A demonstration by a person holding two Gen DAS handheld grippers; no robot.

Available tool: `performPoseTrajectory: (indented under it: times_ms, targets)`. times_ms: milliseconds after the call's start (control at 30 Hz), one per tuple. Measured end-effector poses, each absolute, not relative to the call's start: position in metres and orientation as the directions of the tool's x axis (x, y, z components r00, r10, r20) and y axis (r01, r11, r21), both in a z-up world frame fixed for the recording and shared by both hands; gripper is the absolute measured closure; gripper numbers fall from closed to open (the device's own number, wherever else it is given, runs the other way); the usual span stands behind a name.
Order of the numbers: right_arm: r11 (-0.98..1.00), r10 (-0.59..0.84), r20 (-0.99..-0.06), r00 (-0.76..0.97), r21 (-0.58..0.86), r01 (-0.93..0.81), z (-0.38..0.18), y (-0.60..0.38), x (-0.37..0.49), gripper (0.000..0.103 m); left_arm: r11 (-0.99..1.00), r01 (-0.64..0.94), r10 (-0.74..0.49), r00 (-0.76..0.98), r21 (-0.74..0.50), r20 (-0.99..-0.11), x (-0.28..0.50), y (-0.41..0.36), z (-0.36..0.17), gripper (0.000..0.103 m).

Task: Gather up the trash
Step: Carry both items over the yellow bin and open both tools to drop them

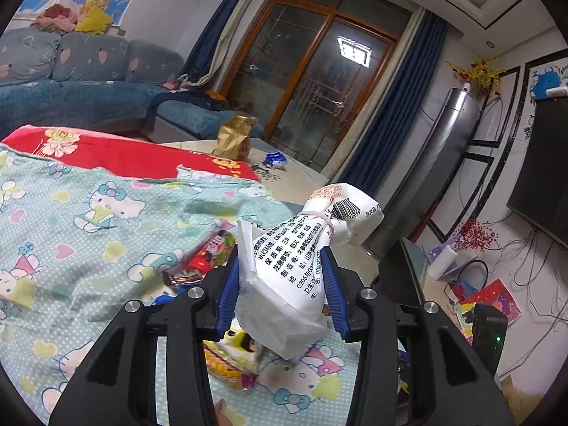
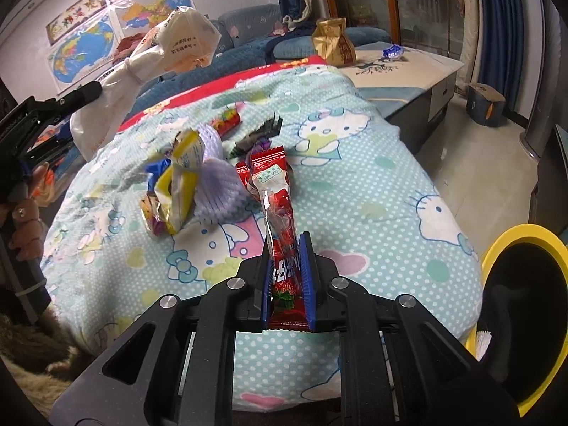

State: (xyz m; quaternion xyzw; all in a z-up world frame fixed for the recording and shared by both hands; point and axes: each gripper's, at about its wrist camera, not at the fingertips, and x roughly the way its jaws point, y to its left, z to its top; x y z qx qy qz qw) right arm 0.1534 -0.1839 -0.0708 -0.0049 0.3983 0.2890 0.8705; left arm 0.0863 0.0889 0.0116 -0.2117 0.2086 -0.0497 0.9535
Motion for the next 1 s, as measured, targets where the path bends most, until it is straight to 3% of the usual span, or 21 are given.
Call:
performPoseTrajectory:
  times_ms: [1000]
  targets:
    - [0.909,0.406,-0.650,0.643,0.212,-0.359,-0.047,-0.259,0.156,0.093,0.910,0.203,-0.342,0.862,-0.361,-0.375,0.101,-0.003,0.017,0.062]
